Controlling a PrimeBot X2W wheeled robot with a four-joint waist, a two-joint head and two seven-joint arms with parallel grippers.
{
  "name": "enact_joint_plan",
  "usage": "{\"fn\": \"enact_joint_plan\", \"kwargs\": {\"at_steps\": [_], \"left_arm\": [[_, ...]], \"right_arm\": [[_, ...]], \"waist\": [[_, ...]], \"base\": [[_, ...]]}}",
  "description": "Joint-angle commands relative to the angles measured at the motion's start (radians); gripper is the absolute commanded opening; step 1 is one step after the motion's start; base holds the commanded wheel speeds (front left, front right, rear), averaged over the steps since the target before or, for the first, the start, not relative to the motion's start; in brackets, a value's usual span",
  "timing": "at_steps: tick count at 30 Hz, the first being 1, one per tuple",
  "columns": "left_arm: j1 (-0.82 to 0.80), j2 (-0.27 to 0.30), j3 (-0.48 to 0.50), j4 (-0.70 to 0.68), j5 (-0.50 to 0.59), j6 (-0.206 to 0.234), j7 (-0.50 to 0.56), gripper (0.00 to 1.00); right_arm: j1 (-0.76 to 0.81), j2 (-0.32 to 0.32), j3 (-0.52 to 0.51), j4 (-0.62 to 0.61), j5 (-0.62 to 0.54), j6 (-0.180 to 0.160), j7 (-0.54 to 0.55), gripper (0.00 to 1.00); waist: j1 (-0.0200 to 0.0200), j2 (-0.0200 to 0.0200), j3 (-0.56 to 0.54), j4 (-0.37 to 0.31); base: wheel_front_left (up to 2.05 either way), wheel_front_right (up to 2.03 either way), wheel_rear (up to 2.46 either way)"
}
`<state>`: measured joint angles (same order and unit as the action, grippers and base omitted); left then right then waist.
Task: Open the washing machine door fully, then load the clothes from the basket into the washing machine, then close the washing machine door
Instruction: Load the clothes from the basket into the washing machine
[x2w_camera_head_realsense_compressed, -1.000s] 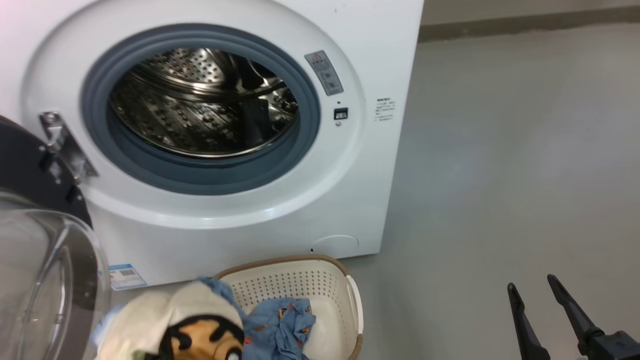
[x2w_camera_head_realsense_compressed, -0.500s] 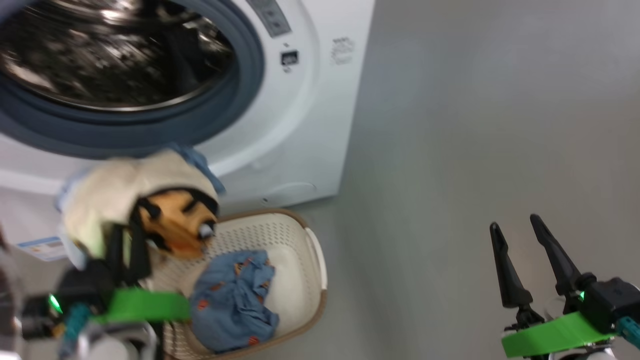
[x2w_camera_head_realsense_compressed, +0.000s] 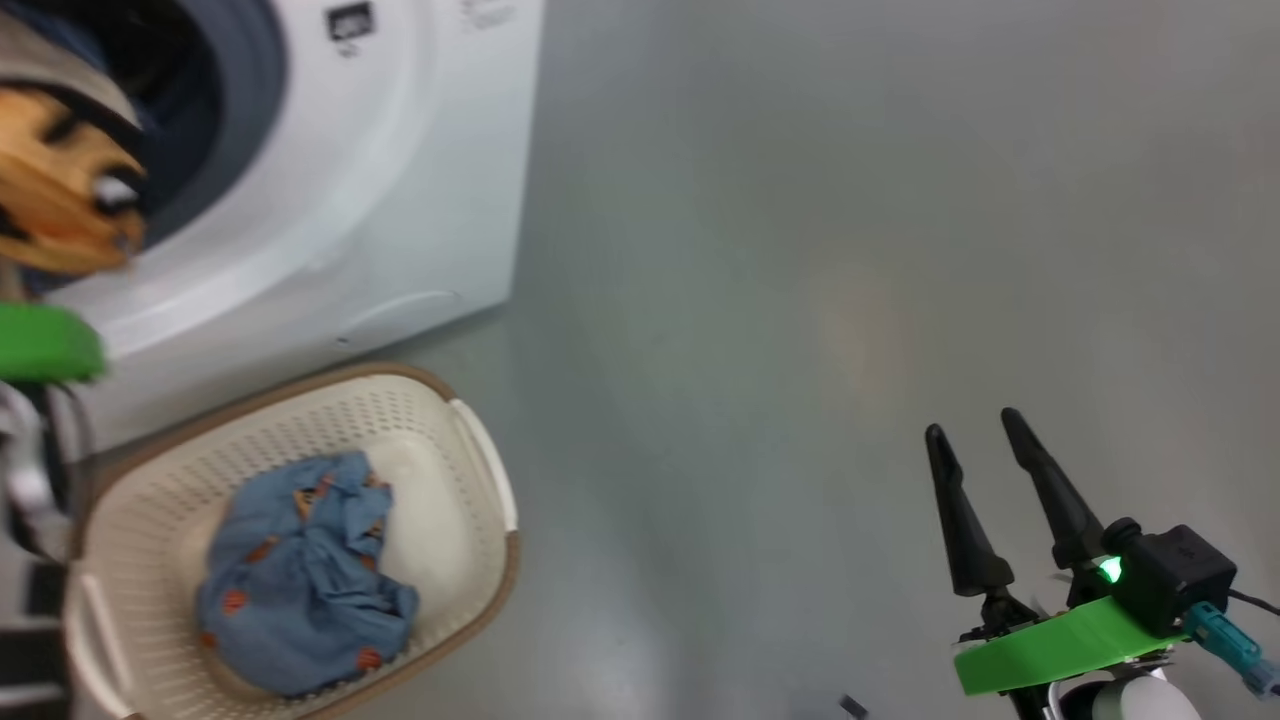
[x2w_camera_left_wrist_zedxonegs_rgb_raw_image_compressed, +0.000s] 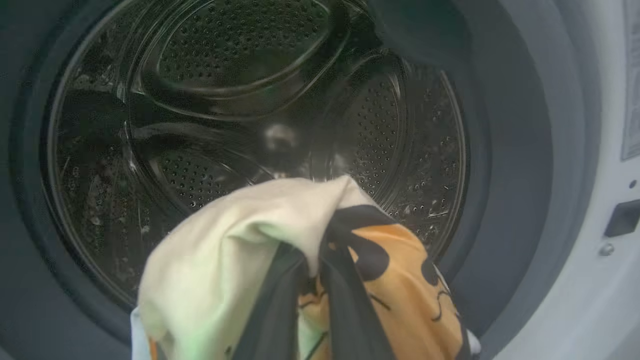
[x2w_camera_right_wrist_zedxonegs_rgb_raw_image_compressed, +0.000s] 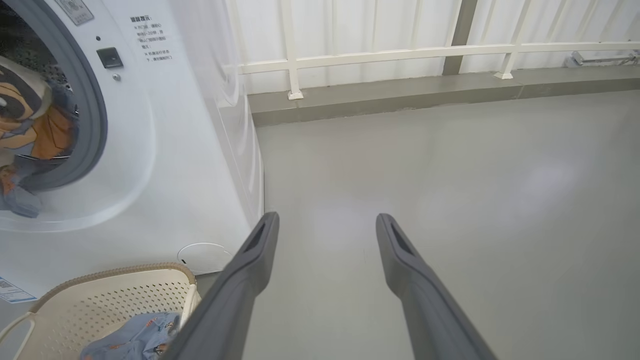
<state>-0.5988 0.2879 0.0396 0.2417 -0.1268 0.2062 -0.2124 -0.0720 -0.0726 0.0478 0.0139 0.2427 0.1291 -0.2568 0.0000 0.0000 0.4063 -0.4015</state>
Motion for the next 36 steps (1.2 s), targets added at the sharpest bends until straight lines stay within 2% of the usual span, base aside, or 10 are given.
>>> {"fn": "enact_joint_plan", "kwargs": {"at_steps": [1,10,18,23,30,36], "left_arm": [[-0.057,0.073,0.039,0.011,0.014,-0.004,-0.001,0.0],[-0.266,0.158,0.048,0.17,0.038,-0.003,-0.023,0.0],[-0.485,0.15,-0.029,0.255,0.084,-0.014,-0.045,0.0],[-0.59,0.129,-0.053,0.206,0.095,-0.01,-0.049,0.0],[-0.668,0.12,-0.081,0.161,0.104,-0.033,-0.049,0.0],[-0.73,0.124,-0.088,0.106,0.12,-0.018,-0.049,0.0]], "right_arm": [[-0.019,-0.011,0.026,-0.015,0.011,0.002,-0.005,1.0],[-0.005,-0.044,0.039,-0.009,0.03,0.002,-0.005,1.0],[0.018,-0.073,0.022,-0.017,0.057,0.002,-0.005,1.0],[0.016,-0.085,0.018,-0.025,0.069,0.002,-0.005,1.0],[0.021,-0.087,0.002,-0.034,0.095,0.002,-0.005,1.0],[0.016,-0.089,-0.004,-0.036,0.109,0.002,-0.005,1.0]], "waist": [[0.0,0.0,0.102,-0.1],[0.0,0.0,0.175,-0.112],[0.0,0.0,0.264,-0.064],[0.0,0.0,0.313,-0.043],[0.0,0.0,0.352,-0.035],[0.0,0.0,0.38,-0.032]], "base": [[0.0,0.0,0.0],[0.0,0.0,0.0],[0.0,0.0,0.0],[0.0,0.0,0.0],[0.0,0.0,0.0],[0.0,0.0,0.0]]}}
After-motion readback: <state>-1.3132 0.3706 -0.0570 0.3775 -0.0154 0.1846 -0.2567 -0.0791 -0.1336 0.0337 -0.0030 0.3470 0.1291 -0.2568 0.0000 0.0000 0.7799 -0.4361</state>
